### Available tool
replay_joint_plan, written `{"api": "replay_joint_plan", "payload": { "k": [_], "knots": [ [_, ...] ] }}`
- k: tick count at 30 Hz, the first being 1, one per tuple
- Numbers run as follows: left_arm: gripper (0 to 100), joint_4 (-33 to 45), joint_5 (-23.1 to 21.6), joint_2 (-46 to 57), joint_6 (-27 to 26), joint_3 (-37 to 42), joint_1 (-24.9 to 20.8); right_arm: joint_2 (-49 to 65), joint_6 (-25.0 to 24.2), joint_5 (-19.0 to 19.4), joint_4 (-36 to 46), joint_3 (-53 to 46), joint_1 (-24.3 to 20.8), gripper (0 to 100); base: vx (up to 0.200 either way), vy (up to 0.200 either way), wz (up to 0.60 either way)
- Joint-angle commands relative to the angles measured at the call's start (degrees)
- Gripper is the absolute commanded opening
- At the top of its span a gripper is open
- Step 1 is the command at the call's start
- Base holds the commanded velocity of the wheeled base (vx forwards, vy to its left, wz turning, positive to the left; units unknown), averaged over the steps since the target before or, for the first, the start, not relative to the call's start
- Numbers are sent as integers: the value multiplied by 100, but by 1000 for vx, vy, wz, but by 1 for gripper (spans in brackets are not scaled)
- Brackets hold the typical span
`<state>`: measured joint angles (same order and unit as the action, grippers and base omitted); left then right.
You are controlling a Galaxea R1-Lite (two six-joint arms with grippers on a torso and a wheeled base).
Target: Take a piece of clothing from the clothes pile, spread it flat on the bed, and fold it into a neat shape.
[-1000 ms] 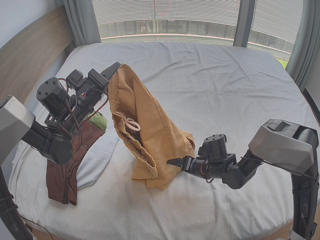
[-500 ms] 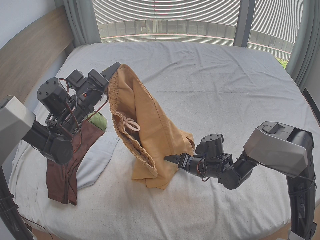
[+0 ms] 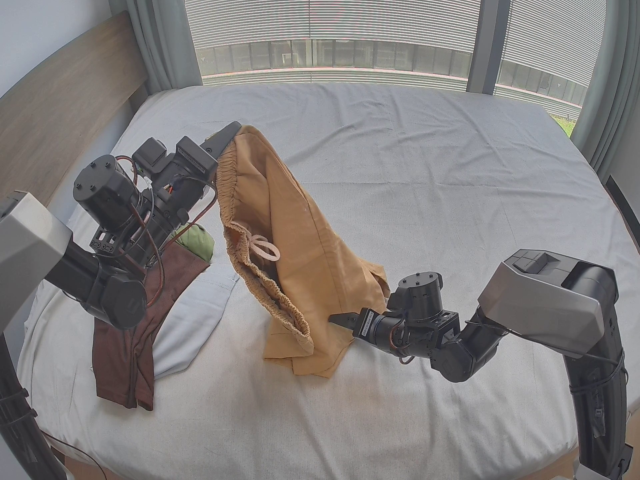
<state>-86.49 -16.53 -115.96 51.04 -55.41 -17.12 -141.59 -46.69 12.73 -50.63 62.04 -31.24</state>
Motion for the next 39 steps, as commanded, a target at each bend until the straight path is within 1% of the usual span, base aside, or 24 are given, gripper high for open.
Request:
{"api": "replay_joint_plan", "payload": {
  "k": [1, 4, 10, 17, 20, 25, 30, 36, 39],
  "knots": [
    [0, -8, 1, -6, 2, 4, -11, 35, 11, 2, -35, -60, 4, 0, 0, 0, 0],
    [0, -8, 1, -6, 2, 4, -11, 71, 11, -7, -35, -113, 4, 0, 0, 0, 0],
    [0, -8, 1, -6, 2, 12, -11, 211, 20, -156, -61, -271, 22, 0, 0, 0, 0],
    [0, 1, 1, -50, 2, 47, -11, 747, 143, -192, -351, -842, 163, 0, 0, 0, 0],
    [0, 10, -26, -129, 2, 109, 24, 1204, 459, -183, -351, -1168, 426, 0, 0, 0, 0],
    [0, 62, -114, -217, -7, 188, 121, 1661, 556, -156, -299, -1519, 655, 0, 0, 0, 0],
    [0, 62, -149, -428, -59, 311, 182, 1802, 951, -121, -255, -1721, 980, 0, 0, 0, 0],
    [0, 36, -175, -850, -314, 311, 288, 1740, 1259, 160, -44, -1677, 1411, 0, 0, 0, 0],
    [0, 1, -175, -1052, -446, 311, 305, 1565, 1417, 336, -61, -1625, 1542, 0, 0, 0, 0]
  ]
}}
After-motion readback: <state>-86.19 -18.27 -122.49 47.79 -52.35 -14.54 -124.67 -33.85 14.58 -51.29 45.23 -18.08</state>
